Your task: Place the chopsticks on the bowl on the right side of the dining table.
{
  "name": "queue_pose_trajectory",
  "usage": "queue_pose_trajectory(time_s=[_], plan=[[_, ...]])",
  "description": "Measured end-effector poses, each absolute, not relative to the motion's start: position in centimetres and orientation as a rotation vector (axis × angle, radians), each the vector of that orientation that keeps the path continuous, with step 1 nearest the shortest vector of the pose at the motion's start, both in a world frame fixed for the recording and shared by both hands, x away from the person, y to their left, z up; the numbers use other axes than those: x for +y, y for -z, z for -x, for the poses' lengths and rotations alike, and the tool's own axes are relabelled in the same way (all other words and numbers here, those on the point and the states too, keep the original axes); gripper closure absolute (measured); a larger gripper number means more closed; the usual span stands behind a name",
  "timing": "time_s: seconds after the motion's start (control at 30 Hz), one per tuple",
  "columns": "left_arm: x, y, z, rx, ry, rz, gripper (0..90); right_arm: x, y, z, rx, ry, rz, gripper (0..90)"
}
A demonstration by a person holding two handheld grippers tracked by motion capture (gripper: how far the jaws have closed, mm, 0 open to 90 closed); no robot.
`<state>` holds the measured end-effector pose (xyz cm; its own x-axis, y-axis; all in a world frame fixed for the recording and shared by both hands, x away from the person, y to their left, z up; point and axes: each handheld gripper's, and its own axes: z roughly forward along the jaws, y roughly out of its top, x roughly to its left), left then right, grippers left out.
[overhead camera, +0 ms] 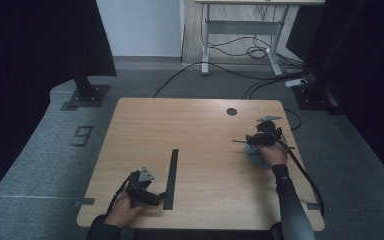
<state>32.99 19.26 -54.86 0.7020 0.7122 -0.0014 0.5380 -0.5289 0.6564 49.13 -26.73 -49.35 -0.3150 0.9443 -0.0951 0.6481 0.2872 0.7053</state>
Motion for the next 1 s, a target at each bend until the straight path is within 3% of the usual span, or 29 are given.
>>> queue_pose_trajectory(time_s=[0.37, 0.63, 1.0], plan=[[19.3, 54.9, -33.0, 0.949, -0.355, -2.264, 0.0, -26.9, 49.4, -47.9, 2.088, -0.778, -1.389, 8.3], [19.3, 54.9, -33.0, 0.947, -0.355, -2.268, 0.0, -30.0, 48.0, -44.4, 2.01, -0.781, -1.408, 9.3], [19.3, 54.9, -33.0, 0.947, -0.355, -2.268, 0.0, -33.1, 50.1, -42.4, 1.97, -0.792, -1.5, 9.7]])
